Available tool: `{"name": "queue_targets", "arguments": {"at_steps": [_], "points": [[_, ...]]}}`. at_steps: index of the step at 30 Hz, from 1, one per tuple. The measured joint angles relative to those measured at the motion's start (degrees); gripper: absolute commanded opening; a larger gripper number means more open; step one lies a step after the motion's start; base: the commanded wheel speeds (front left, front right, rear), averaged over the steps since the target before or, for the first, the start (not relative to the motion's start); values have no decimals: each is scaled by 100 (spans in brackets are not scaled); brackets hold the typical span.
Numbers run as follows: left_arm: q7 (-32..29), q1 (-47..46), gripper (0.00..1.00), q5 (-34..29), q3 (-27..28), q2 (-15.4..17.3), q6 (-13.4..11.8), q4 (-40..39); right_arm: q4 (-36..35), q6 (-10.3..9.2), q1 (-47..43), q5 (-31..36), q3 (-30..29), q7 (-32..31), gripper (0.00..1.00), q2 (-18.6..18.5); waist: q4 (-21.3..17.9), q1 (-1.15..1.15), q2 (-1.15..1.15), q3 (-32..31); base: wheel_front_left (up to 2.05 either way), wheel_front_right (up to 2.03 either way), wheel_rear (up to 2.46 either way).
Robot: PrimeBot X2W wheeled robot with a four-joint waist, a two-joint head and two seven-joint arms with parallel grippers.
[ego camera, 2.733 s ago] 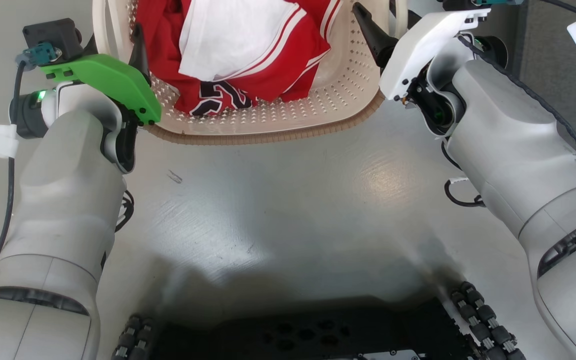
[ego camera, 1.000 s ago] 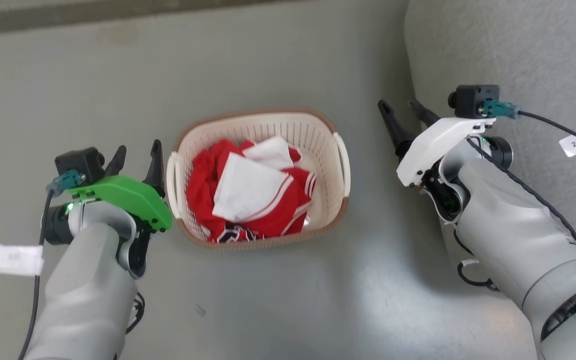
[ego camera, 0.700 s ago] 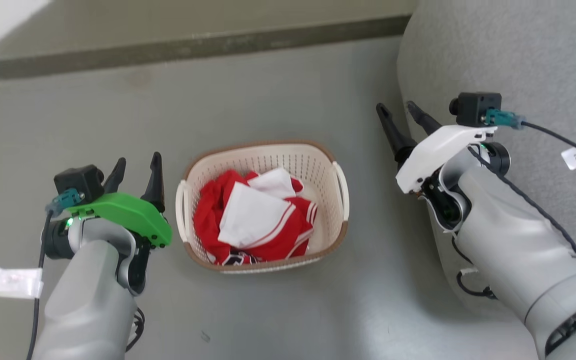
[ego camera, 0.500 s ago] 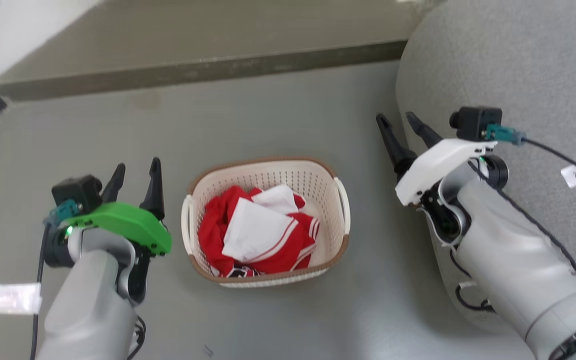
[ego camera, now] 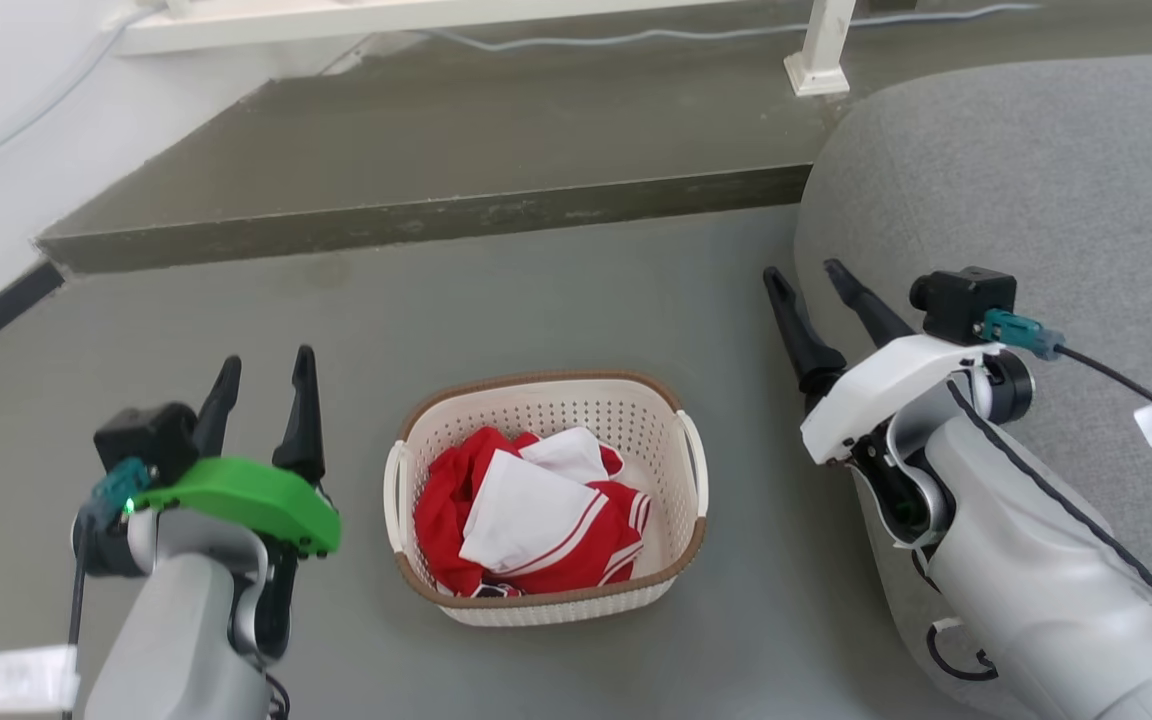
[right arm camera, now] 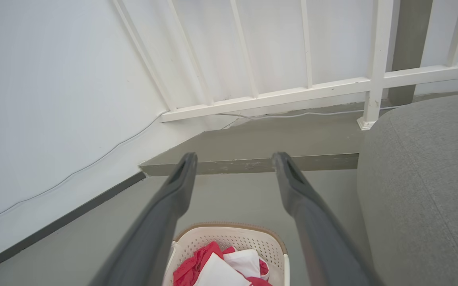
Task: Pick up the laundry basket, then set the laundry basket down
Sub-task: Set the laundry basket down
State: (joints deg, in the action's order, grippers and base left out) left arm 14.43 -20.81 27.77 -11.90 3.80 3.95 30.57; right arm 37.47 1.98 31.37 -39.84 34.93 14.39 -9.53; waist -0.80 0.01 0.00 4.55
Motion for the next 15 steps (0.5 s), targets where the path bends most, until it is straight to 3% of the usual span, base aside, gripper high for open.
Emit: {"name": "queue_targets", "arguments": {"at_steps": [8,15], "points": [[0,419,100,-183,116,-4,-48,-549,-644,-316,-412,449,-338,3,100,-33,-6,0,0,-82,0,0,0],[0,766,100,-326,281,-24,-53,-939,-926,-427,-901,667,-478,3,100,-60,-28,0,0,-127,0,0,0]]}}
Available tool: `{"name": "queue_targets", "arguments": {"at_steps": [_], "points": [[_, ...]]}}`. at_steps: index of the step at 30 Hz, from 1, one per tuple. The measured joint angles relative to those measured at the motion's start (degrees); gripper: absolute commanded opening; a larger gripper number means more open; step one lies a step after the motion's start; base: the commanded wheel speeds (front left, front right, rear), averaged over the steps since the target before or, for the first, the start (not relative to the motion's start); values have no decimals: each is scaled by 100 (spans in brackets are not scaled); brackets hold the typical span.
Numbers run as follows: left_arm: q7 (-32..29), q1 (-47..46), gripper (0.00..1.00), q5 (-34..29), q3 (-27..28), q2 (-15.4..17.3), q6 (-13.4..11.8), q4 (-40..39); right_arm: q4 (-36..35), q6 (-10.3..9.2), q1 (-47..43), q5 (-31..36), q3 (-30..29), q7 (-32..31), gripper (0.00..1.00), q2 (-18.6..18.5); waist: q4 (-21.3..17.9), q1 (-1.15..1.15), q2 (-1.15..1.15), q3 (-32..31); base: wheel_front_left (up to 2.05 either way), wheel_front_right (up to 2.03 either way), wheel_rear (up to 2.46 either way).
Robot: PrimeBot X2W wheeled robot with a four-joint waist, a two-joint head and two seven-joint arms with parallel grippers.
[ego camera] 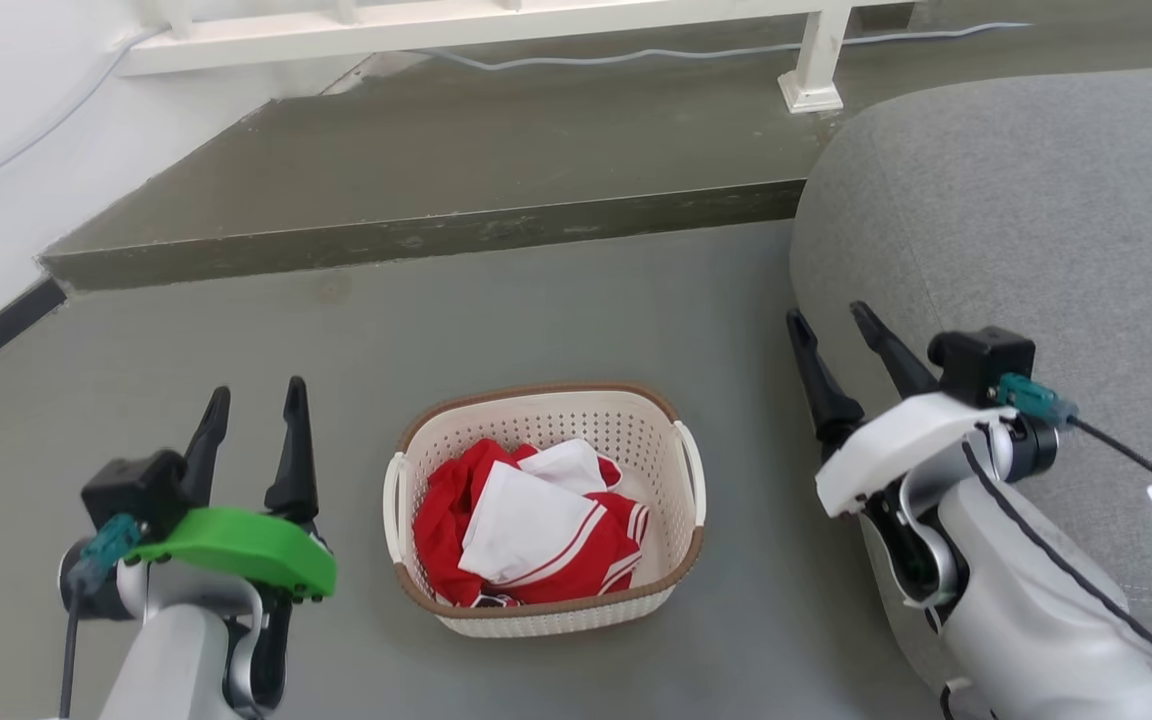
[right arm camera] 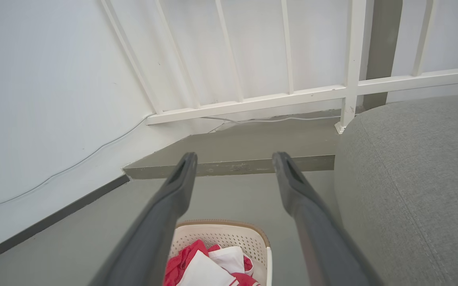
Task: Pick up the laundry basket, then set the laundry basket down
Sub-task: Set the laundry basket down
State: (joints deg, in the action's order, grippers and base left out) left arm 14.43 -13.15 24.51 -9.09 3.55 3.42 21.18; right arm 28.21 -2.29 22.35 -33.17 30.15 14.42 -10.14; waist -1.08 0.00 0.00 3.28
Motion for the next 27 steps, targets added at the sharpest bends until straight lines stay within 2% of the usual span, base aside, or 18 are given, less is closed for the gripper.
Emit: {"name": "queue_targets", "arguments": {"at_steps": [10,27], "points": [[0,361,100,-68,43,-58,1,-322,-321,-79,-355,234,-177,0,100,-44,-16,0,0,-80,0,0,0],[0,628,100,-78,78,-78,11,-630,-516,-92,-665,468,-308,0,100,-38,-22,0,0,-49,0,0,0]]}}
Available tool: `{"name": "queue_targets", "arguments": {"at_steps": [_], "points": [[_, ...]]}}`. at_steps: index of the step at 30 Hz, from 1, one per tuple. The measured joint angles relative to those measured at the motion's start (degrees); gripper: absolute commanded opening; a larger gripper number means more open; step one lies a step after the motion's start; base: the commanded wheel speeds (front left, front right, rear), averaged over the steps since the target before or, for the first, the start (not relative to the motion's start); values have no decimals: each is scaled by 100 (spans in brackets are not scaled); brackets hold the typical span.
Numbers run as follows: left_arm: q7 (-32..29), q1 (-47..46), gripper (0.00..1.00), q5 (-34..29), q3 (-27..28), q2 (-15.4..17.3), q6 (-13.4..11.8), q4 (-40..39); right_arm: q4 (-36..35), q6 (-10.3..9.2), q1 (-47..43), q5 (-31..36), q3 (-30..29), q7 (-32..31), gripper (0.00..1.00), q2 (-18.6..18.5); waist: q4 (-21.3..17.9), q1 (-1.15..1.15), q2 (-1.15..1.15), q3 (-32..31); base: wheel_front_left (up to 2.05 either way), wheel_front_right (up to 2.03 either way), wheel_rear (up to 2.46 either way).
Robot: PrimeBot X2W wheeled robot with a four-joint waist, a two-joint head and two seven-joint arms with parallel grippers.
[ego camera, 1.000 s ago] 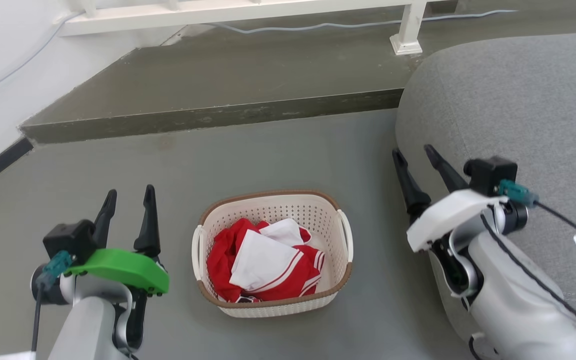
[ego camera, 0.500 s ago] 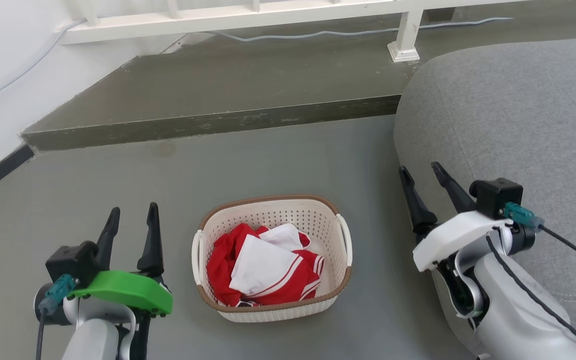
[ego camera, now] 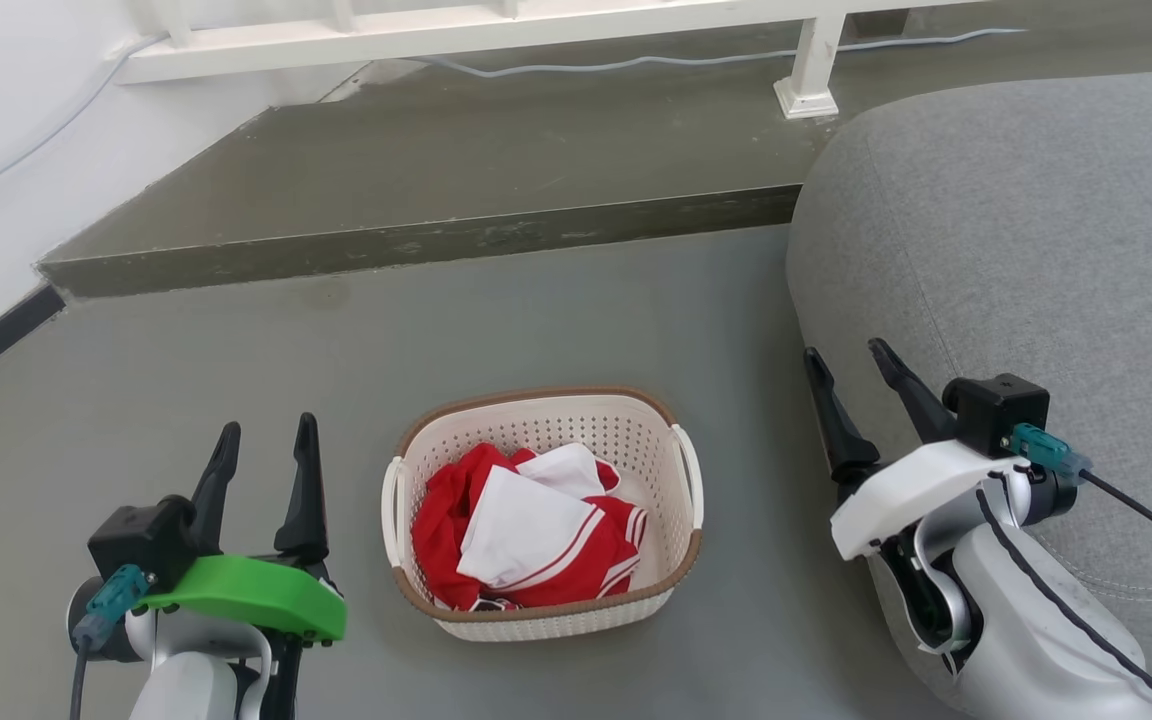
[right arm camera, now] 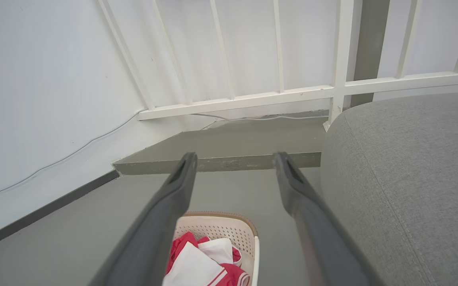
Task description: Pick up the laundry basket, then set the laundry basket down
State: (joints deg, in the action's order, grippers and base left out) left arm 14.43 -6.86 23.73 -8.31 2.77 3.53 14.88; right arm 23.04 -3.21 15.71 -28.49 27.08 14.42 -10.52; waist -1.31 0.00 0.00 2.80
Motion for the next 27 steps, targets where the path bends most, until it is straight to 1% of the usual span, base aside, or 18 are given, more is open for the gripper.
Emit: {"name": "queue_targets", "arguments": {"at_steps": [27], "points": [[0,131,100,-42,4,-15,57,-109,-141,9,-210,137,-223,0,100,73,-24,0,0,76,0,0,0]]}}
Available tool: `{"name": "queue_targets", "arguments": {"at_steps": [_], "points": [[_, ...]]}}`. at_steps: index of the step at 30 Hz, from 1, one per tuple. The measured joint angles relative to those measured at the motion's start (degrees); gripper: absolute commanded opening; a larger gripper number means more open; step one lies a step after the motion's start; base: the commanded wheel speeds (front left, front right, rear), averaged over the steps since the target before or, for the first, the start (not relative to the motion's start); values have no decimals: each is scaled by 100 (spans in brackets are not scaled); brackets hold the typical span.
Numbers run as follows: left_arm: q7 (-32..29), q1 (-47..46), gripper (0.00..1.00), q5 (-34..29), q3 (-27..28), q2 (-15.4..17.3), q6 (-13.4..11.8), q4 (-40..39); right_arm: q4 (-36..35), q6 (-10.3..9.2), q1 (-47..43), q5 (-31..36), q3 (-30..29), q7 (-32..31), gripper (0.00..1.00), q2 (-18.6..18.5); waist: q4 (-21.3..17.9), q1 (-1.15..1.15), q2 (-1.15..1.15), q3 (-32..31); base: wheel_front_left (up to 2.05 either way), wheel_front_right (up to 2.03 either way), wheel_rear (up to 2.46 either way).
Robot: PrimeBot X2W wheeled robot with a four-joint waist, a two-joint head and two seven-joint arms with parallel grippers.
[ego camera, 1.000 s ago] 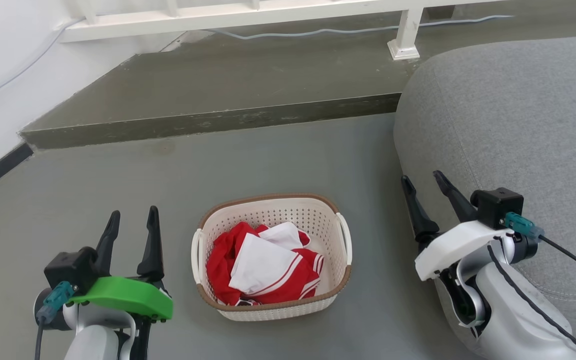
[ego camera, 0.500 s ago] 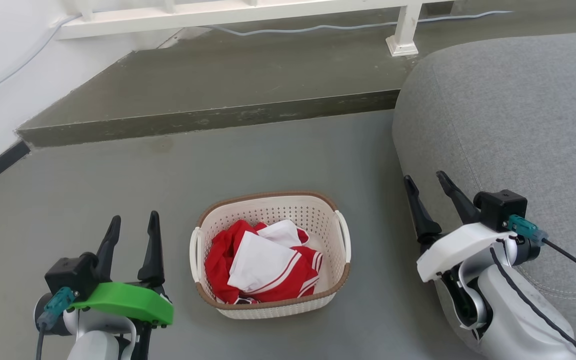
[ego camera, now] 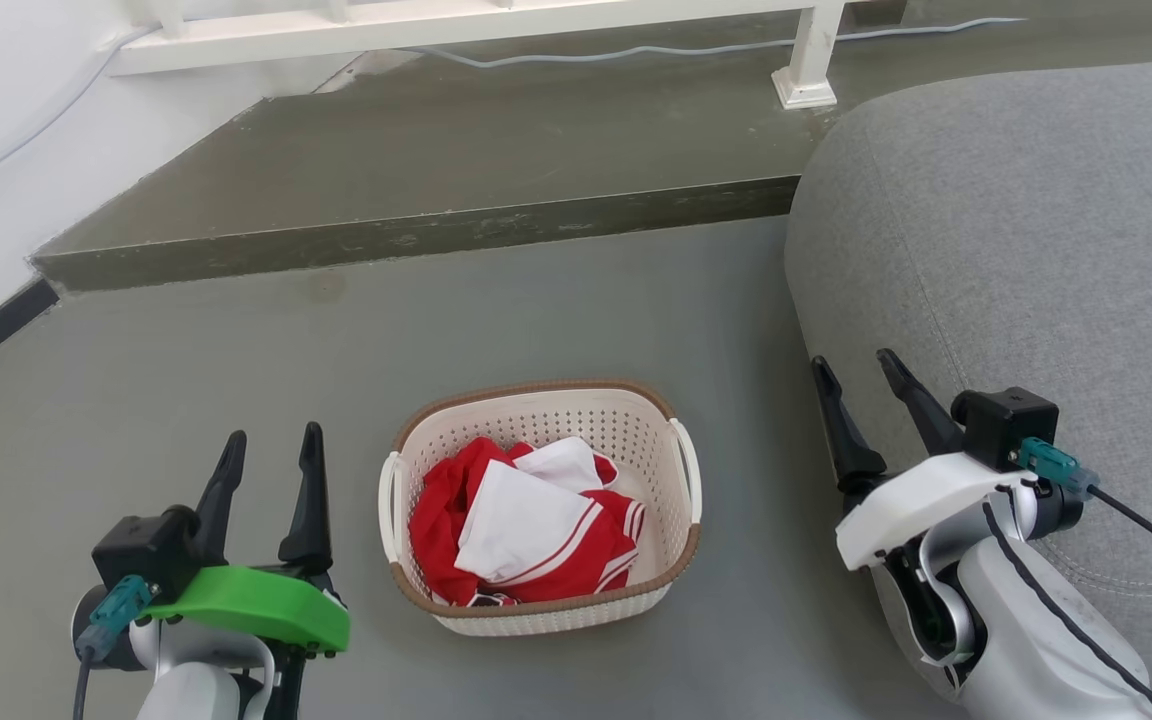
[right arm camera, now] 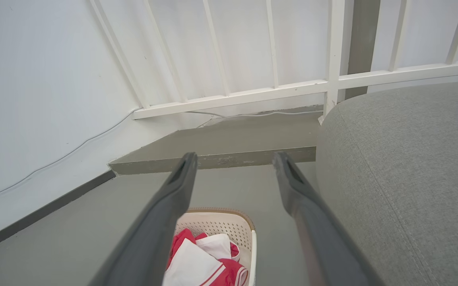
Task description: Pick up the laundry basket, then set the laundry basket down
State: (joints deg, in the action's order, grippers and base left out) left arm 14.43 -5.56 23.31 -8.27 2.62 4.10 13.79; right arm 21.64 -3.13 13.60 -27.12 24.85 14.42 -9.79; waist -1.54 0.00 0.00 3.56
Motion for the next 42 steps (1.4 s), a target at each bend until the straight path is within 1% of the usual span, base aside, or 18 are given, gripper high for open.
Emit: {"name": "queue_targets", "arguments": {"at_steps": [3,4,10,15,25,31,34,36,40,42], "points": [[0,2,100,1,-4,-2,18,1,-4,2,-3,10,-16,0,100,19,-1,0,0,1,0,0,0],[0,3,0,3,-13,-2,47,1,-5,3,-4,20,-22,0,0,27,-2,0,0,1,0,0,0],[-26,119,0,23,-66,-51,47,256,203,7,-287,0,9,-10,0,121,-3,0,0,1,0,0,0],[-80,143,0,220,-35,-53,48,266,194,30,-333,-200,-122,-66,0,131,2,0,0,-16,0,0,0],[-314,143,0,1078,97,-54,51,285,127,124,-336,-965,-416,-267,0,207,21,0,0,-55,0,0,0],[-437,143,0,1458,190,-55,68,286,89,207,-359,-1327,-613,-398,0,244,31,0,0,-75,0,0,0],[-490,143,0,1625,240,-55,69,286,66,213,-363,-1538,-711,-459,0,258,36,0,0,-85,0,0,0],[-557,143,0,1769,261,-55,81,286,53,258,-366,-1650,-777,-498,0,261,40,0,0,-92,0,0,0],[-642,143,0,2008,309,-56,99,286,11,264,-387,-1922,-903,-589,0,288,46,0,0,-106,0,0,0],[-688,143,0,2174,339,-56,99,285,-3,313,-413,-2035,-967,-619,0,300,50,0,0,-112,0,0,0]]}}
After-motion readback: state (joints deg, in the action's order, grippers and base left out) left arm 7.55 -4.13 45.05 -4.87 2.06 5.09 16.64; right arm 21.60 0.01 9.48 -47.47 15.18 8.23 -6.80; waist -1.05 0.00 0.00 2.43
